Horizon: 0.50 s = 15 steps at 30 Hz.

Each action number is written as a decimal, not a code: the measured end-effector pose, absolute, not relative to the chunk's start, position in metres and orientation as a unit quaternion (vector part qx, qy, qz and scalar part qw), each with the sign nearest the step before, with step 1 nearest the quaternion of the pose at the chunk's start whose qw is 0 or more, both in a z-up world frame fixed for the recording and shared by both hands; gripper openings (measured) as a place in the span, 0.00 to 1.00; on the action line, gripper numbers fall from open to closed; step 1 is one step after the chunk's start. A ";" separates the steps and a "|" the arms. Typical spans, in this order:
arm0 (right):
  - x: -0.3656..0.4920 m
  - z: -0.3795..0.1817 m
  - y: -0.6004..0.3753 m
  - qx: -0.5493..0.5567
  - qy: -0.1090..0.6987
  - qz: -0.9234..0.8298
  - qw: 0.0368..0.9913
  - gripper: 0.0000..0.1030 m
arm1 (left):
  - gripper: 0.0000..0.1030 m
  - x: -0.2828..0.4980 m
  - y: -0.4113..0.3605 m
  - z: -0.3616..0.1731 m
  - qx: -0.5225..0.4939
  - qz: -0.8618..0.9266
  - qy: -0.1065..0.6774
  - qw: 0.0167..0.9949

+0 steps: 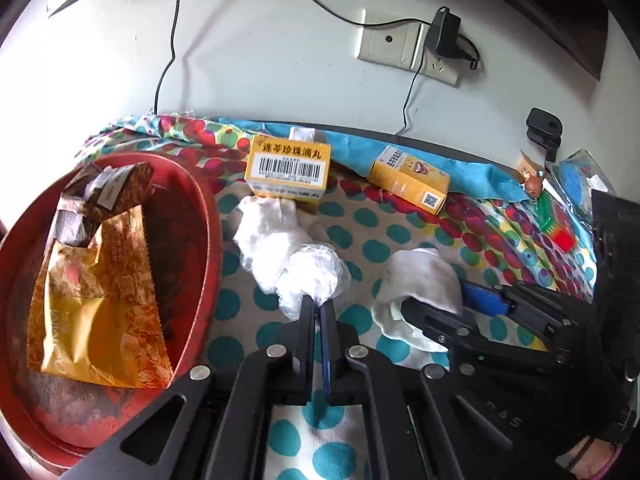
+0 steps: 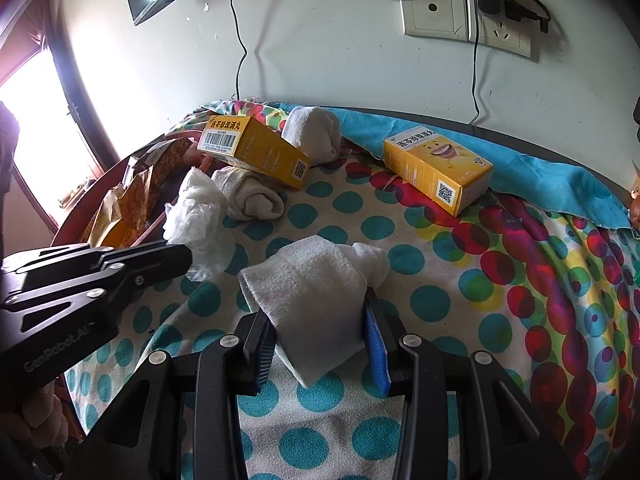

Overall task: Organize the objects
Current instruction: 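Grasp the crumpled white plastic bag with the left gripper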

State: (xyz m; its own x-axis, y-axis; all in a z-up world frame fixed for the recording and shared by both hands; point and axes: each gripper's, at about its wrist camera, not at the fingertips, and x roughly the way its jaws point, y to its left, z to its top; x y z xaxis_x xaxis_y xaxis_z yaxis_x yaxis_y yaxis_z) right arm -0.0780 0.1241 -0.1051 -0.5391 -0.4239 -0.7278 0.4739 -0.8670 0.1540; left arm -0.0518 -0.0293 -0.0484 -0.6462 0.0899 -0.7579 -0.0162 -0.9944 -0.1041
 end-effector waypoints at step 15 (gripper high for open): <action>-0.078 -0.106 0.121 0.406 0.049 -0.878 0.247 0.36 | 0.02 -0.036 -0.038 -0.036 -0.414 0.908 -0.046 0.045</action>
State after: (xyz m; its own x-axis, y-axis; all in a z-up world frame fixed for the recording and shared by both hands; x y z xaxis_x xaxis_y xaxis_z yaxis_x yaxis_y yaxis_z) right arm -0.0778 0.1206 -0.1057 -0.5482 -0.3946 -0.7374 0.4741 -0.8730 0.1147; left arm -0.0362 -0.0380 -0.0356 -0.6538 0.1191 -0.7472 -0.0429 -0.9918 -0.1205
